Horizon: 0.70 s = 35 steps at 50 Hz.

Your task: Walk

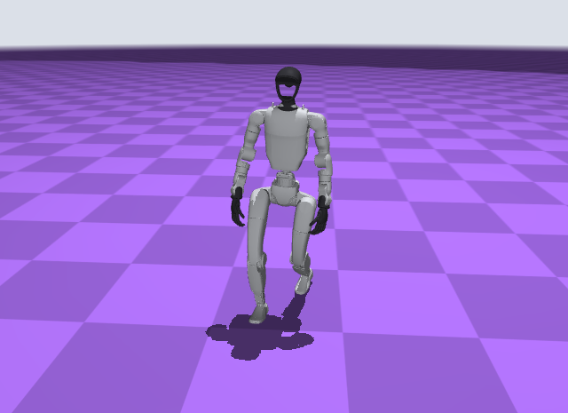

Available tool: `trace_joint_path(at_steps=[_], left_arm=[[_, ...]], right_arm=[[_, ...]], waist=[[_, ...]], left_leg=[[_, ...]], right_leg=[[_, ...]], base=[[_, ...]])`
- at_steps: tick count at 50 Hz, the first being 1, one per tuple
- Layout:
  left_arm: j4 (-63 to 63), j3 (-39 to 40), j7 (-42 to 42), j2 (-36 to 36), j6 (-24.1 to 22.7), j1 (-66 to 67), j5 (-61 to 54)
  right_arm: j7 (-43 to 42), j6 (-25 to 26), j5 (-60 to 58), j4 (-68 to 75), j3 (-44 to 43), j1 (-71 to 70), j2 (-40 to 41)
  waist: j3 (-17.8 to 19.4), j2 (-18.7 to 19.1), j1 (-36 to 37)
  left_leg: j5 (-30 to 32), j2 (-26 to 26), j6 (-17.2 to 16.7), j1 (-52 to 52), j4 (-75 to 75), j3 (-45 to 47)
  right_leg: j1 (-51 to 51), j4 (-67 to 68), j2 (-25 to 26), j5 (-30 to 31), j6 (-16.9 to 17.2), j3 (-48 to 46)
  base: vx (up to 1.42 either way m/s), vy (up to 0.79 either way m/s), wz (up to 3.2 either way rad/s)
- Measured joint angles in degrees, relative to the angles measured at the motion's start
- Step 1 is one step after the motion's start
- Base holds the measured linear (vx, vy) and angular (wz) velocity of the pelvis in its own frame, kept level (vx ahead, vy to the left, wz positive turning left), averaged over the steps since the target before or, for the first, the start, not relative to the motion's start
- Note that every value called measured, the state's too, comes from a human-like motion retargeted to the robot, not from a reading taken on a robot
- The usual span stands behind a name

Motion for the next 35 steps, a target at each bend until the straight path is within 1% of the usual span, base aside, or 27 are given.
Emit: trace_joint_path(at_steps=[3,5,8,10,12,15,17,22,27,31,35], left_arm=[[-1.89,-0.49,0.45,0.46,-0.64,-0.42,-0.84],[-3.80,-0.85,0.78,0.89,-1.14,-1.02,-1.05],[-7.44,-1.15,1.46,1.54,-1.79,-2.24,-1.15],[-10.42,-0.79,1.53,2.42,-1.62,-3.62,-1.47],[-12.17,-0.43,1.94,2.49,-2.01,-3.70,-1.67],[-14.43,0.66,2.25,3.10,-1.98,-4.25,-2.43],[-14.80,1.42,2.49,3.13,-1.94,-4.07,-2.83],[-13.28,3.22,2.83,3.04,-1.22,-3.18,-3.63],[-10.36,4.56,2.69,2.81,0.00,-1.35,-3.85],[-7.41,5.85,2.11,2.88,0.93,-0.11,-3.79],[-4.90,6.85,1.39,3.05,1.54,0.97,-4.01]], right_arm=[[-0.97,-0.61,0.19,-1.33,0.62,-0.09,-0.60],[-1.52,-0.93,0.17,-2.29,0.98,-0.31,-1.22],[-2.22,-1.18,-0.10,-3.38,1.42,-0.82,-2.27],[-2.11,-1.08,-0.44,-3.85,1.39,-2.05,-3.02],[-2.09,-1.14,-0.96,-3.99,1.85,-1.88,-3.19],[-1.23,-1.22,-1.66,-3.99,2.17,-2.60,-3.43],[-0.68,-1.40,-2.08,-3.85,2.64,-2.59,-3.27],[0.52,-1.70,-3.63,-3.03,4.05,-2.61,-2.32],[1.20,-1.61,-5.73,-2.47,5.25,-2.37,-1.35],[1.59,-1.37,-6.76,-2.00,5.85,-2.51,-0.60],[1.61,-1.01,-6.94,-1.40,5.78,-2.39,0.09]], waist=[[-0.58,1.23,0.38],[-0.90,2.01,0.82],[-1.29,2.44,1.80],[-1.33,1.99,2.24],[-1.37,1.83,3.21],[-1.06,-0.11,3.59],[-1.17,-1.07,3.75],[-2.29,-3.44,3.23],[-3.44,-3.88,3.52],[-4.53,-5.11,3.53],[-5.35,-6.56,4.03]], left_leg=[[4.78,4.36,-2.50,-4.34,10.90,2.59],[6.56,7.87,-2.83,-8.30,18.32,4.88],[4.36,12.81,-1.04,-14.96,25.79,8.62],[1.76,14.65,0.50,-19.59,26.80,10.62],[-1.55,16.12,1.38,-23.22,25.65,12.42],[-3.37,14.90,1.93,-27.24,17.79,15.00],[-2.41,13.84,1.52,-29.32,10.95,16.24],[4.59,9.60,-0.45,-32.67,-8.78,17.88],[7.26,8.61,-1.62,-36.14,-17.10,17.80],[10.54,7.01,-1.25,-35.55,-21.59,18.07],[13.22,5.38,-0.38,-34.40,-21.38,18.19]], right_leg=[[1.87,-0.47,2.13,-1.49,-1.73,-1.30],[3.32,-1.35,3.27,-2.45,-2.67,-2.40],[5.55,-2.64,3.89,-4.20,-3.50,-4.01],[8.62,-7.02,3.86,-4.08,-3.68,-4.90],[9.76,-6.18,3.66,-5.88,-3.75,-5.74],[13.24,-9.06,1.87,-7.33,-3.51,-6.32],[14.50,-9.91,0.71,-8.52,-3.47,-6.73],[16.16,-10.92,-2.57,-11.58,-3.48,-7.98],[16.51,-7.75,-3.73,-15.47,-3.87,-9.11],[17.27,-5.78,-5.39,-18.09,-4.05,-9.38],[18.34,-3.57,-7.44,-19.42,-3.71,-9.22]], base=[[0.36,-0.10,0.24],[0.33,-0.10,0.33],[0.32,-0.10,0.44],[0.32,-0.10,0.53],[0.32,-0.08,0.49],[0.36,-0.07,0.60],[0.36,-0.06,0.56],[0.34,-0.04,0.55],[0.30,0.01,0.34],[0.32,0.06,0.27],[0.35,0.12,0.17]])
